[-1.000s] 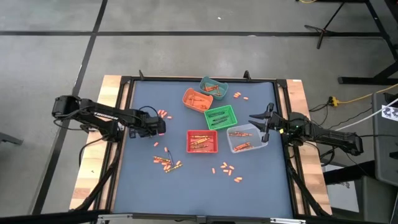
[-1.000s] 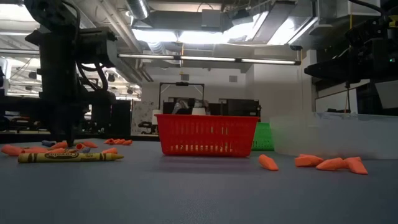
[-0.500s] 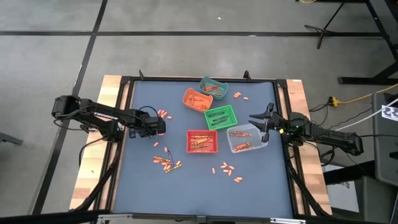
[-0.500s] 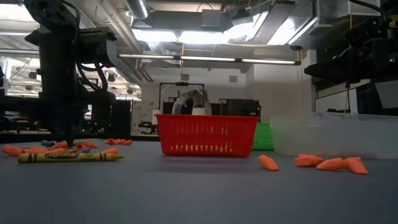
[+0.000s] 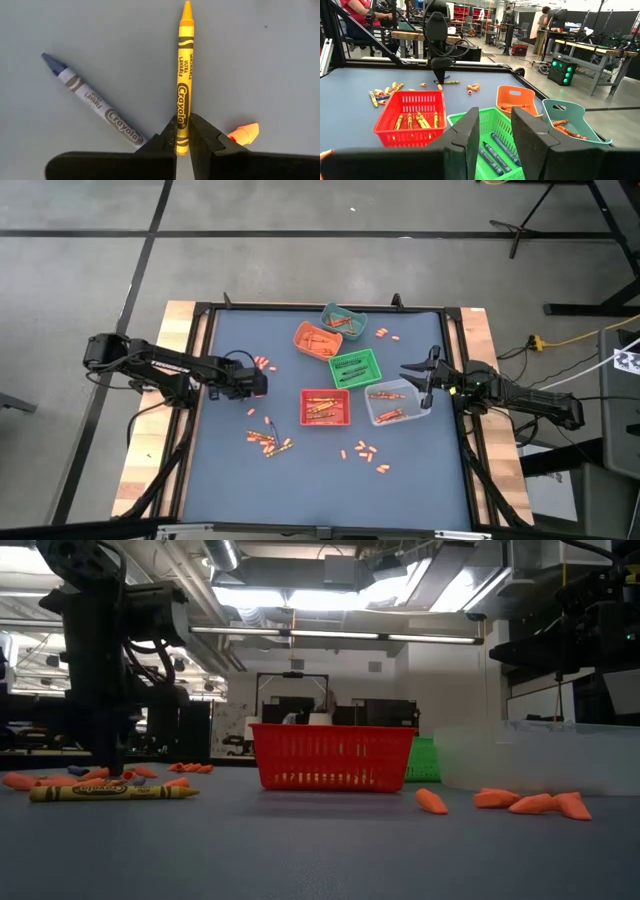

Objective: Sort crayons
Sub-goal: Put the yellow crayon into the red bin

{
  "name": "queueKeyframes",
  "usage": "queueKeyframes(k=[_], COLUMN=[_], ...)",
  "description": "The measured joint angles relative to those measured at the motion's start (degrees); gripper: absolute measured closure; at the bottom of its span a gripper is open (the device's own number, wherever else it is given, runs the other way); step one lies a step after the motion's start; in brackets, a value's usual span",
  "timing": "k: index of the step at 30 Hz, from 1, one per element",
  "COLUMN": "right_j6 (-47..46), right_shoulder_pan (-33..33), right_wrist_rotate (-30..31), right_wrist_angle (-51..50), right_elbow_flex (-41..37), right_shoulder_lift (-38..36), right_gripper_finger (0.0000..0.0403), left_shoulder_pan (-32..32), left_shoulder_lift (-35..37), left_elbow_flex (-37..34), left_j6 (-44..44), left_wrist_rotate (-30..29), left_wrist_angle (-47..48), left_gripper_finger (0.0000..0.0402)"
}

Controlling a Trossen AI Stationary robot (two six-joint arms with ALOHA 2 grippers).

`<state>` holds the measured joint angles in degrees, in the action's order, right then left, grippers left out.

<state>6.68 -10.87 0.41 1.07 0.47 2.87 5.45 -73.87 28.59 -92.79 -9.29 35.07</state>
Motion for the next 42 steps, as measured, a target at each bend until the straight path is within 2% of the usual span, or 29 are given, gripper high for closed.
queueKeyframes(k=[8,11,18,22,26,31,36,42], right_j6=[0.0,0.0,0.0,0.0,0.0,0.0,0.0,0.0], right_shoulder_pan=[0.0,0.0,0.0,0.0,0.0,0.0,0.0,0.0], right_wrist_rotate=[0.0,0.0,0.0,0.0,0.0,0.0,0.0,0.0], right_wrist_angle=[0.0,0.0,0.0,0.0,0.0,0.0,0.0,0.0], right_elbow_flex=[0.0,0.0,0.0,0.0,0.0,0.0,0.0,0.0], right_shoulder_lift=[0.0,0.0,0.0,0.0,0.0,0.0,0.0,0.0], right_gripper_finger=[0.029,0.029,0.029,0.029,0.029,0.029,0.029,0.029], left_shoulder_pan=[0.1,0.2,0.1,-0.4,-2.9,-8.5,-14.6,-18.6], left_shoulder_lift=[-0.4,-0.3,-0.3,-0.2,-0.2,-0.1,-2.2,-9.3], left_elbow_flex=[1.1,1.5,1.5,1.6,1.6,1.6,1.7,1.7], left_j6=[5.4,8.1,22.0,34.0,47.3,57.0,58.9,58.9], left_wrist_rotate=[-2.6,-3.9,-5.2,-5.3,-5.6,-5.9,-9.9,-13.1], left_wrist_angle=[-4.5,-10.1,-34.9,-50.9,-61.7,-64.2,-65.0,-70.0], left_gripper_finger=[0.039,0.039,0.039,0.039,0.039,0.039,0.039,0.039])
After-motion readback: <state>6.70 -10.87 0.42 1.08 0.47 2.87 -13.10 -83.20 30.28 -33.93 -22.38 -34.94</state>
